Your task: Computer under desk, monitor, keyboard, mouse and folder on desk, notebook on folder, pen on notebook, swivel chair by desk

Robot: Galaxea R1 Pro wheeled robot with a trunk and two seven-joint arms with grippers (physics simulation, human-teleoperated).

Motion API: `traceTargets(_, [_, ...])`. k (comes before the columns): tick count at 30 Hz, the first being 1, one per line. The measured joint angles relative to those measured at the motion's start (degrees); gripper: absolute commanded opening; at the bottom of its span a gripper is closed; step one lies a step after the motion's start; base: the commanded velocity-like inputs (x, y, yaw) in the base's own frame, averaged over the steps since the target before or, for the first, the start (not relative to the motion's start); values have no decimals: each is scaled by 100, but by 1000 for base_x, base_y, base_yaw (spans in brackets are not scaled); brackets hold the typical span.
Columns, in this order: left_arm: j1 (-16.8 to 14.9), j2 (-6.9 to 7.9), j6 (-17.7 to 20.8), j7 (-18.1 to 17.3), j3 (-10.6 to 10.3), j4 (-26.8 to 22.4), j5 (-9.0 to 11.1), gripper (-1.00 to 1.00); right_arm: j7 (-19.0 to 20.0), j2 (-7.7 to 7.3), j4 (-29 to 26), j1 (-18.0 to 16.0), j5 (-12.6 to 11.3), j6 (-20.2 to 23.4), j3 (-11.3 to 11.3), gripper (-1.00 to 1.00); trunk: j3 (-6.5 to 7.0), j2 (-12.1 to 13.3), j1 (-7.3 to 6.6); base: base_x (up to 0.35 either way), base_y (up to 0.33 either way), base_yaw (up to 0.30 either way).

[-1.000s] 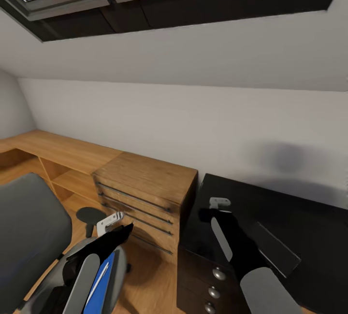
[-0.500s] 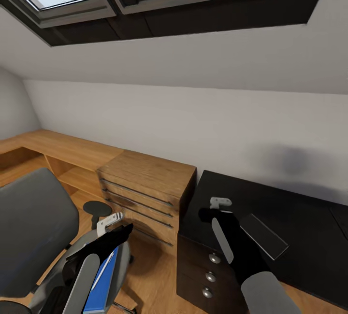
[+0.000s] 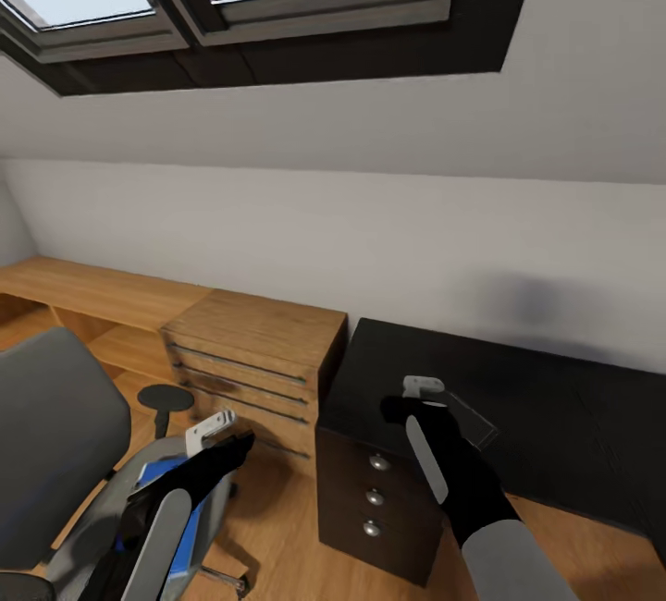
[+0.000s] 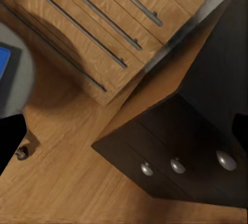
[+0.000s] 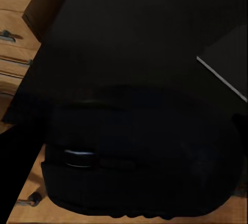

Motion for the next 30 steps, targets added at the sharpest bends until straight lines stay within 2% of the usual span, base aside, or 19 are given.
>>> traceTargets(4, [179, 18, -29, -18, 6, 118, -21, 100, 1, -1, -3, -1, -1, 1, 2, -100, 76, 161, -88, -335, 56, -174])
traceTargets(10, [688, 34, -100, -40, 8, 203, -57, 100, -4, 2, -27, -1, -1, 13, 6, -100, 184, 401, -222, -234, 39, -22])
traceTargets(11, [820, 54, -114, -35, 12, 335, -65, 100, -6, 2, -28, -2, -3, 20, 8, -100, 184, 403, -223, -21, 3, -1])
traceTargets(13, [894, 96, -205, -35, 15, 636, -77, 100, -8, 2, -29, -1, -7, 24, 9, -100, 185, 403, -224, -13, 2, -1])
traceTargets(14, [910, 155, -358, -38, 14, 851, -80, 100, -8, 2, -29, -2, -8, 25, 10, -100, 202, 442, -245, 0, 0, -99])
traceTargets(15, [932, 319, -1029, -66, -38, 1743, -348, 100, -8, -5, -38, -2, -1, 26, -1, -100, 203, 442, -246, 0, 0, -158])
traceTargets(16, [934, 328, -1196, -96, -87, 2190, -432, 100, -8, -5, -39, -1, -2, 25, -4, -100, 202, 444, -246, 0, 0, -214])
traceTargets(18, [934, 332, -1749, -258, -273, 2626, -609, 100, -8, -7, -40, 0, -1, 18, -16, -100, 203, 444, -246, 0, 0, -258])
traceTargets(19, [933, 332, -1831, -283, -315, 2695, -625, 100, -8, -7, -40, 0, -2, 16, -21, -100, 203, 444, -246, 0, 0, -275])
traceTargets(20, [934, 334, -2007, -324, -475, 2870, -648, 100, -8, -7, -41, -1, 0, 12, -44, -100, 203, 444, -246, 0, 0, -279])
traceTargets(22, [933, 340, -2150, -345, -662, 2992, -664, 100, -8, -7, -41, 0, 0, 3, -78, -100, 203, 444, -246, 0, 0, -285])
traceTargets(25, [933, 348, -2332, -357, -807, 3070, -672, 100, -8, -8, -36, 0, 0, -6, -144, -100, 203, 444, -246, 0, 0, -289])
traceTargets(30, [933, 392, -2620, -373, -886, 3167, -674, 100, -8, -4, -33, 0, 0, -16, -303, -100, 203, 444, -246, 0, 0, -294])
